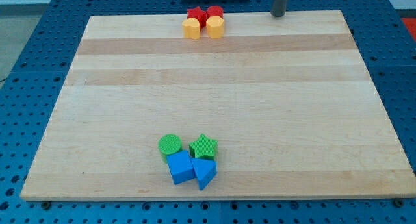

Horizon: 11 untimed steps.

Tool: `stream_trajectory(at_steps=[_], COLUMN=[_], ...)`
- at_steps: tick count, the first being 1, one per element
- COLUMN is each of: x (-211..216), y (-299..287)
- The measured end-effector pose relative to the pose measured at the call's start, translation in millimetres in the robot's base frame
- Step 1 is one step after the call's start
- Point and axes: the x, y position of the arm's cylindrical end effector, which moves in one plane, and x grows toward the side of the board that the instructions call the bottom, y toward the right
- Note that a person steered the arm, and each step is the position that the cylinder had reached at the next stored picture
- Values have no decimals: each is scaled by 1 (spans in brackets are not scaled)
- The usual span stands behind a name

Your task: Push the group of blocks towards the down

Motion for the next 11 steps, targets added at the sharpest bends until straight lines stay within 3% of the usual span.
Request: stream_trajectory(at_steps=[4,6,8,9,10,11], x=[2,42,24,35,77,70], y=[-160,-248,-242,-295,-346,-345])
